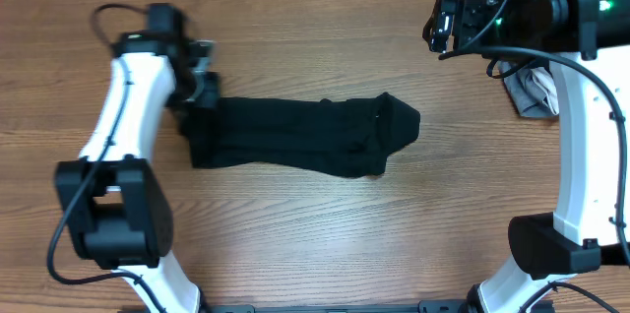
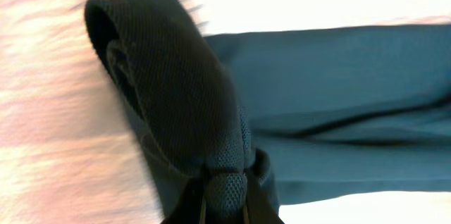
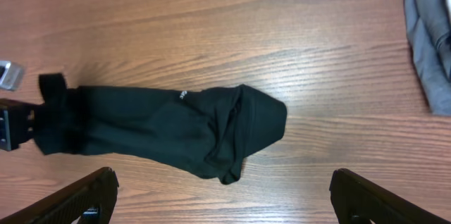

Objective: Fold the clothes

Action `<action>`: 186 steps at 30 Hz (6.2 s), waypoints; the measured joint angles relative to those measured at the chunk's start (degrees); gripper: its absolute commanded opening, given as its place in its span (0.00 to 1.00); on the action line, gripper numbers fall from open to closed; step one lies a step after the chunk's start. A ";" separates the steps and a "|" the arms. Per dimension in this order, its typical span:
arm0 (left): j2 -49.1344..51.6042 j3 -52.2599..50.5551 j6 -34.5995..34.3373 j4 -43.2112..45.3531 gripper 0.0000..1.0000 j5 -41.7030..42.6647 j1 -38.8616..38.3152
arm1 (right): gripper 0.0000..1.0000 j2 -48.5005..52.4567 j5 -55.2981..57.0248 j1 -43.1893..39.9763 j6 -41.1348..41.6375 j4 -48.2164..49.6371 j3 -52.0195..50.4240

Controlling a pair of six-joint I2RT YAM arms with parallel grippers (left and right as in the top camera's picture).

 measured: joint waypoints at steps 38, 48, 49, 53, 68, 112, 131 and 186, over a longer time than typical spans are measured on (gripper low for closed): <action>4.26 15.50 -0.66 -11.13 1.00 -7.65 -2.56 | 1.00 0.42 -8.09 0.00 -2.03 43.91 -63.56; 4.26 15.50 -0.66 -12.07 1.00 -7.45 -2.03 | 0.89 0.44 -11.45 0.00 -3.13 61.77 -74.40; 4.26 15.52 -0.66 -12.09 1.00 -7.43 -2.03 | 0.86 0.04 -11.82 -0.02 -3.02 63.60 -75.32; 4.26 15.52 -0.66 -12.28 1.00 -7.43 -2.03 | 0.56 -0.66 -12.55 -0.11 -1.73 68.43 -78.14; 4.26 15.52 -0.66 -11.98 1.00 -7.43 -1.88 | 0.04 -0.72 -17.16 -8.02 0.63 58.60 -76.81; 4.26 15.54 -0.94 -4.68 1.00 -6.82 5.35 | 0.04 10.23 -13.00 32.98 5.35 67.38 -49.44; 4.26 15.54 -1.79 -4.52 1.00 -6.82 5.35 | 1.00 11.06 -17.40 33.79 8.09 71.84 -48.13; 4.26 15.54 -1.81 -3.80 1.00 -6.38 6.01 | 0.99 17.66 -17.55 25.97 13.14 38.14 -29.46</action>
